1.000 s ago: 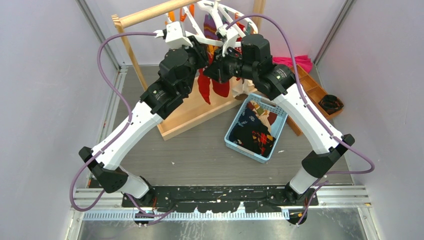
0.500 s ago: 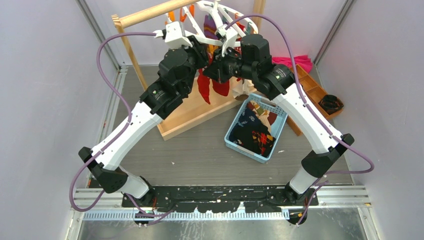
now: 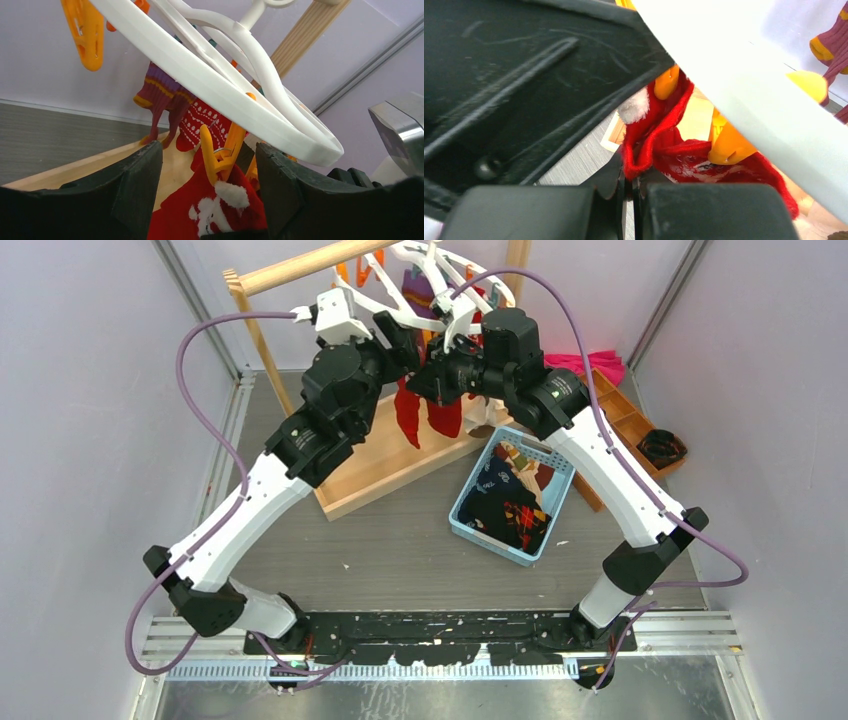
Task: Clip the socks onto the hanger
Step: Clamp the sock onto the hanger.
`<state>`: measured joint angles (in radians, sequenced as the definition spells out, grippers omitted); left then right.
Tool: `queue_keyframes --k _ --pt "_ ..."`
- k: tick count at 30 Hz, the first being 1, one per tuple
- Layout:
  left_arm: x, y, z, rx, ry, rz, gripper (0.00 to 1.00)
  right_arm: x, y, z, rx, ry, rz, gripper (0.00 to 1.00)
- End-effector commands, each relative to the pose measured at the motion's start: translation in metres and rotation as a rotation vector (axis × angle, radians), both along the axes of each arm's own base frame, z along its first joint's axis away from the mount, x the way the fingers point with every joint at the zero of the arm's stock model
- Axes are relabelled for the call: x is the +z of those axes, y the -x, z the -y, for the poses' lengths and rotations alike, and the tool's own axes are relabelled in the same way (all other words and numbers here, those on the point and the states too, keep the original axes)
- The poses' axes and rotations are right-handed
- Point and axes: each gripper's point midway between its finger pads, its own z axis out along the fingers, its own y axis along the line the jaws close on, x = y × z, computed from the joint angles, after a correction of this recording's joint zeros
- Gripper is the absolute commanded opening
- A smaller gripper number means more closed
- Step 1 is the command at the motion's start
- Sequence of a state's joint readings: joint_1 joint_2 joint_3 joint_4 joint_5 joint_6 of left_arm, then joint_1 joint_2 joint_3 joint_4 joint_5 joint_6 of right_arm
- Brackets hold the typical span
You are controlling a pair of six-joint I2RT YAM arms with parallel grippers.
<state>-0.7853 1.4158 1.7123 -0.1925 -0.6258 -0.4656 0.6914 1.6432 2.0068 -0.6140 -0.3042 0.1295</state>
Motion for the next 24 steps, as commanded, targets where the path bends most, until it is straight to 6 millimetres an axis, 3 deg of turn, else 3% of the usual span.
queue_keyframes --k 1,12,19,24 --pt "0.023 0.017 -0.018 0.001 0.057 0.05 0.7 0.026 0.0 0.006 -0.01 -0.046 0.068 0.12" --pt "0.019 0.05 -0.044 -0.028 0.086 0.064 0.7 0.021 0.002 0.022 -0.025 -0.052 0.031 0.45" --pt "0.004 0.076 -0.053 -0.104 0.073 0.082 0.72 0.008 -0.009 0.038 -0.098 -0.033 0.007 0.49" --pt "-0.014 0.098 -0.048 -0.221 0.03 0.129 0.75 0.004 -0.023 0.048 -0.169 -0.045 -0.009 0.47"
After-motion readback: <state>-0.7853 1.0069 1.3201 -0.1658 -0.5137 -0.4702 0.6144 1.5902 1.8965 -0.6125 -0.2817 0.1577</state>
